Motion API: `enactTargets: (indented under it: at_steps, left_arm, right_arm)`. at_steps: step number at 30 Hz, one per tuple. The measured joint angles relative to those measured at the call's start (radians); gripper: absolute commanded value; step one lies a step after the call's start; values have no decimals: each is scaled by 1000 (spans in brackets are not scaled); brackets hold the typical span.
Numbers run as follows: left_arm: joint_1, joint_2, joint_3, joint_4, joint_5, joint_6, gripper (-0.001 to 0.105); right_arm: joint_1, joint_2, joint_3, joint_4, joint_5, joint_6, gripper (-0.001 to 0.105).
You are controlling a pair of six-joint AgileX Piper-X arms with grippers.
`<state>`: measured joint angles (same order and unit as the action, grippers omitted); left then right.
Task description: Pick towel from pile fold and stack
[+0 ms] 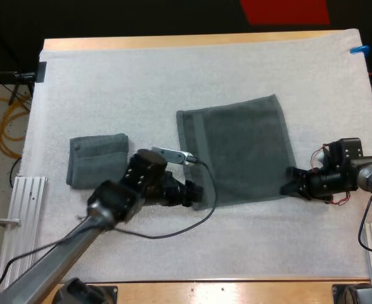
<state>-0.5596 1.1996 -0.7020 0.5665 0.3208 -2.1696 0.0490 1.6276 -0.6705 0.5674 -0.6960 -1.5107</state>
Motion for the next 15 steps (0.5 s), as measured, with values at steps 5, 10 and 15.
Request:
enactTargets:
  at_steps: [5,10,15]
  left_arm:
    - [0,132,0,-3,24,-22,71]
    - [0,214,0,-17,46,-42,71]
    - [0,283,0,-72,73,-79,71]
  right_arm:
    - [0,0,0,0,0,0,0]
    - [0,0,0,0,0,0,0]
    - [0,0,0,0,0,0,0]
